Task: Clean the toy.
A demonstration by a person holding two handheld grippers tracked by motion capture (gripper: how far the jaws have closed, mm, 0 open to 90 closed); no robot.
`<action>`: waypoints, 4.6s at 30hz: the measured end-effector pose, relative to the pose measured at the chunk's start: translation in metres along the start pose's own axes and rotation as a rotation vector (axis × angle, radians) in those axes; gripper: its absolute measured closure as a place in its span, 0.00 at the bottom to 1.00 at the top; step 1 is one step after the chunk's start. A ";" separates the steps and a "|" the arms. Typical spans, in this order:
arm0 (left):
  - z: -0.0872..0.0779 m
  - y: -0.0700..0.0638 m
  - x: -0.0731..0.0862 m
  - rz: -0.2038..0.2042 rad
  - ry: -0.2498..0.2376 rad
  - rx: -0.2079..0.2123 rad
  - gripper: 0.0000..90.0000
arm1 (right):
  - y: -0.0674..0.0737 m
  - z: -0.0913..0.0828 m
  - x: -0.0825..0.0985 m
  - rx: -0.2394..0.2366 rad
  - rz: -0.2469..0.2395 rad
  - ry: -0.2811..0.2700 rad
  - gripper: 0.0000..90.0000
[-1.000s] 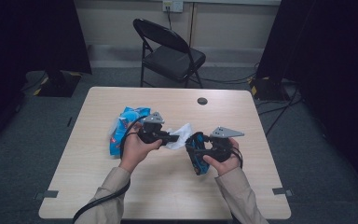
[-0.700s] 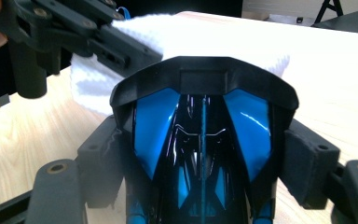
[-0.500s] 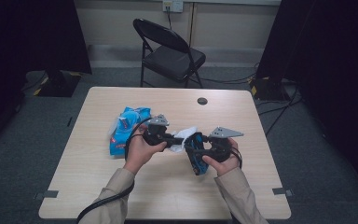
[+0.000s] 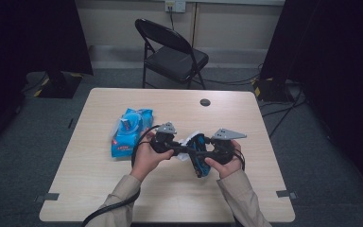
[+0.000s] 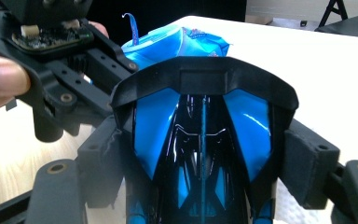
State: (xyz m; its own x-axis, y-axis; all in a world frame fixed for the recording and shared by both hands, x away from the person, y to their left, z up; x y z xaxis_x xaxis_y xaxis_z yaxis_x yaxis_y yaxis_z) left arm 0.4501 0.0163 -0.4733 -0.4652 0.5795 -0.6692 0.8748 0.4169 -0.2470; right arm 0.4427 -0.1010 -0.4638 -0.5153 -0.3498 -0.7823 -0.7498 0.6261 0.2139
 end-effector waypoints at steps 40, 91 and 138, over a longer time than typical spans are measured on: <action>0.042 -0.018 0.038 0.006 0.095 0.069 0.93 | -0.007 -0.009 -0.004 0.014 0.022 -0.039 0.29; -0.024 0.007 -0.012 0.008 -0.012 -0.024 0.93 | -0.002 -0.001 0.001 -0.005 0.004 -0.018 0.29; 0.018 -0.005 0.012 0.011 0.031 0.033 0.93 | 0.003 0.002 -0.002 -0.025 0.005 -0.023 0.29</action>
State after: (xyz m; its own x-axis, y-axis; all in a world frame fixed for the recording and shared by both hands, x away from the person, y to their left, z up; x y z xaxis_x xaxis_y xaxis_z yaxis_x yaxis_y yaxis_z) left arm 0.4423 0.0086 -0.4925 -0.4589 0.6054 -0.6503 0.8836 0.3875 -0.2628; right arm 0.4418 -0.0969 -0.4628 -0.5093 -0.3303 -0.7947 -0.7578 0.6097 0.2323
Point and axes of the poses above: each handheld gripper's, and its own axes: z roughly forward along the jaws, x roughly out of its underside, y roughly to its left, the point moved 7 cm from there along z, roughly forward along the jaws, and after that the axes turned 14 degrees about y, right-handed, at the moved point
